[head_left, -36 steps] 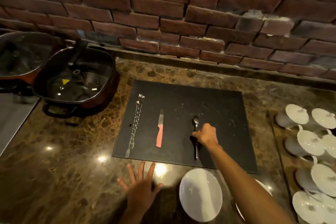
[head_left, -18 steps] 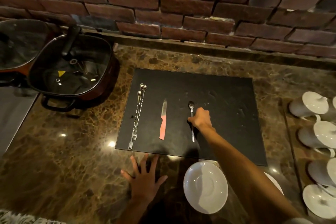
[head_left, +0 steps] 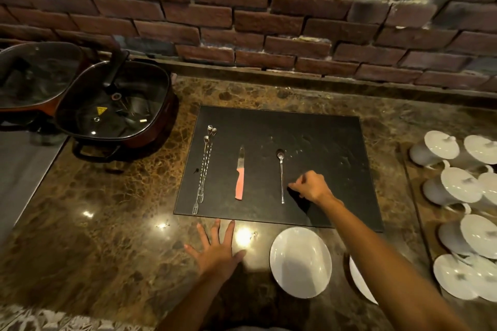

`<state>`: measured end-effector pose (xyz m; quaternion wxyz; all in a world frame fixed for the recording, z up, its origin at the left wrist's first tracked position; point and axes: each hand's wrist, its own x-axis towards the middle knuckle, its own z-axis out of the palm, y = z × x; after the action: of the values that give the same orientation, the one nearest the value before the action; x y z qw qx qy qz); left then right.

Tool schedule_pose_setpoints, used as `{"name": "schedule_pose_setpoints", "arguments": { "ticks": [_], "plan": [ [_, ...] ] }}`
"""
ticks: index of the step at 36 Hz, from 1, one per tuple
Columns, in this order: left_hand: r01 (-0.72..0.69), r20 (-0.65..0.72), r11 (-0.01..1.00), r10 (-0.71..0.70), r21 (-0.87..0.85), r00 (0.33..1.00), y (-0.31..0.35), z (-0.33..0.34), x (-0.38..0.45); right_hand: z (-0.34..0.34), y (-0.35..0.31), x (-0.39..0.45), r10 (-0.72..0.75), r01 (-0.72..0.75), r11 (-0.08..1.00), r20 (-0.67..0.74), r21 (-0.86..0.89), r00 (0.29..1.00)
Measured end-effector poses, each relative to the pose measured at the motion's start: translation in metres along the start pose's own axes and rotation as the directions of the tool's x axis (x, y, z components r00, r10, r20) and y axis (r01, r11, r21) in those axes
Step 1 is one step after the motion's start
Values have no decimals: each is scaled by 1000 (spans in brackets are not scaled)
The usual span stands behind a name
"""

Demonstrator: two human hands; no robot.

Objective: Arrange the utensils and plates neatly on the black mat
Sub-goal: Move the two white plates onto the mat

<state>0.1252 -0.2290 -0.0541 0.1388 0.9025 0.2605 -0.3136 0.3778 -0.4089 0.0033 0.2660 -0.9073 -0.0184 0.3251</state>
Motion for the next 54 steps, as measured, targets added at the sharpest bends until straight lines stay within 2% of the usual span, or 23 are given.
{"name": "schedule_pose_setpoints", "arguments": {
  "ticks": [6,13,21,27,33,37,43,50,54],
  "plan": [
    [-29,28,999,29,-14,999,7,-3,-16,-7,38,-44,-8,20,995,126,-95,992],
    [-63,25,998,63,-8,998,13,13,-32,20,80,-82,30,3,985,189,-174,981],
    [-57,19,998,57,-11,998,19,22,-37,38,99,-96,24,-8,970,65,-243,998],
    [-64,19,998,64,-11,998,30,20,-37,33,103,-92,98,-96,991,20,-96,995],
    [-87,-2,996,87,-21,996,52,19,-31,4,111,-72,218,-202,954,-50,223,975],
    [-54,-23,997,53,-50,998,69,17,-25,-17,103,-52,282,-229,835,-32,501,959],
    [28,-15,998,-29,-64,999,92,16,-12,-49,78,-9,384,-231,541,7,809,923],
    [63,-61,998,-64,-26,996,98,26,-3,-67,66,32,423,-179,380,2,907,906],
    [77,-96,996,-80,-34,992,97,30,-3,-71,64,44,414,-172,384,-3,907,910]
  ]
}}
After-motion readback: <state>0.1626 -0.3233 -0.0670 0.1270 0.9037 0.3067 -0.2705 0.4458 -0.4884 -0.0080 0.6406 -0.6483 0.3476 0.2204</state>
